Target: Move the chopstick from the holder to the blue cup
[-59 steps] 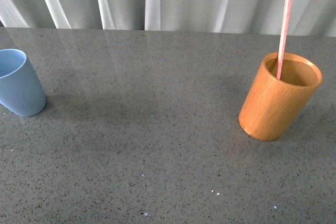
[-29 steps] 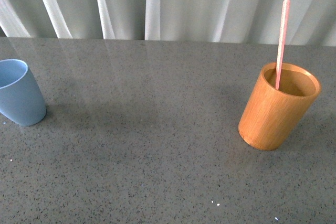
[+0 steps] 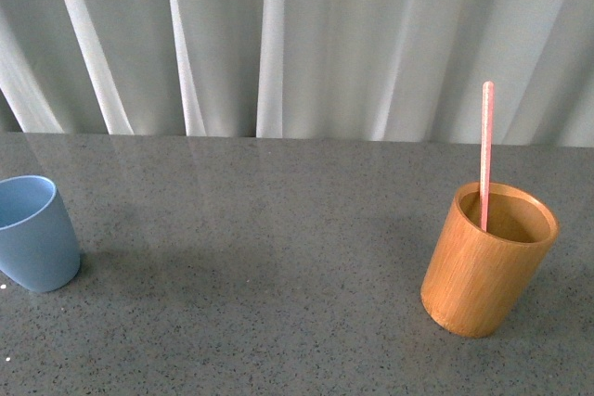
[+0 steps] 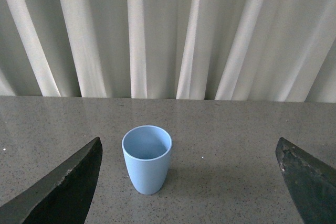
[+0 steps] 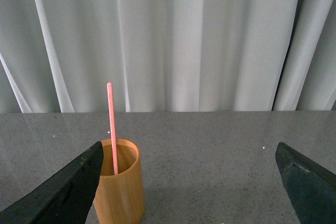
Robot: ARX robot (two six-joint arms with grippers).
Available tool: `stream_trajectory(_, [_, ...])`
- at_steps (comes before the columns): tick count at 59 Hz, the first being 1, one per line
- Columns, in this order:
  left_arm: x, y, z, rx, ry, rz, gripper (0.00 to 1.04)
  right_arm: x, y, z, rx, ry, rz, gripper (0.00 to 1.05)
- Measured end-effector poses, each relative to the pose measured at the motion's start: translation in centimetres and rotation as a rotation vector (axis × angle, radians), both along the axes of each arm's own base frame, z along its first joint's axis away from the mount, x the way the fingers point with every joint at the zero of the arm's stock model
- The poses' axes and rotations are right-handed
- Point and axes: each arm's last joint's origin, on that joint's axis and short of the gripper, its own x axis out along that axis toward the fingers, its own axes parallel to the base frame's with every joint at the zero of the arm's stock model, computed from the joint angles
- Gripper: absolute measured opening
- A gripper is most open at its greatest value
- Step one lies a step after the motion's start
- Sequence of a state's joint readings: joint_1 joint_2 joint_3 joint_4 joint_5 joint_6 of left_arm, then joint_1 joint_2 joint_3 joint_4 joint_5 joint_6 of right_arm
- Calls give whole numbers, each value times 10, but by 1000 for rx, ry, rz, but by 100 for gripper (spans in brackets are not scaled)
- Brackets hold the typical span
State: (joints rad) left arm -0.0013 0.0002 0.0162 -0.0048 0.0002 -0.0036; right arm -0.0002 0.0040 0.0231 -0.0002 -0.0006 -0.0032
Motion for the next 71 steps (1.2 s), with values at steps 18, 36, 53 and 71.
stream_trajectory(18, [0,0,0,0,0,0,98,0,0,0,0,0,0,95])
stream_trajectory(36, [0,0,0,-2,6,2,98,0,0,0,0,0,0,95])
stream_trajectory(53, [39,4,24,-178,316,37,98,0,0,0,0,0,0,95])
stream_trajectory(71, [144,-14,58,-8,676,-50,98,0,0,0,0,0,0,95])
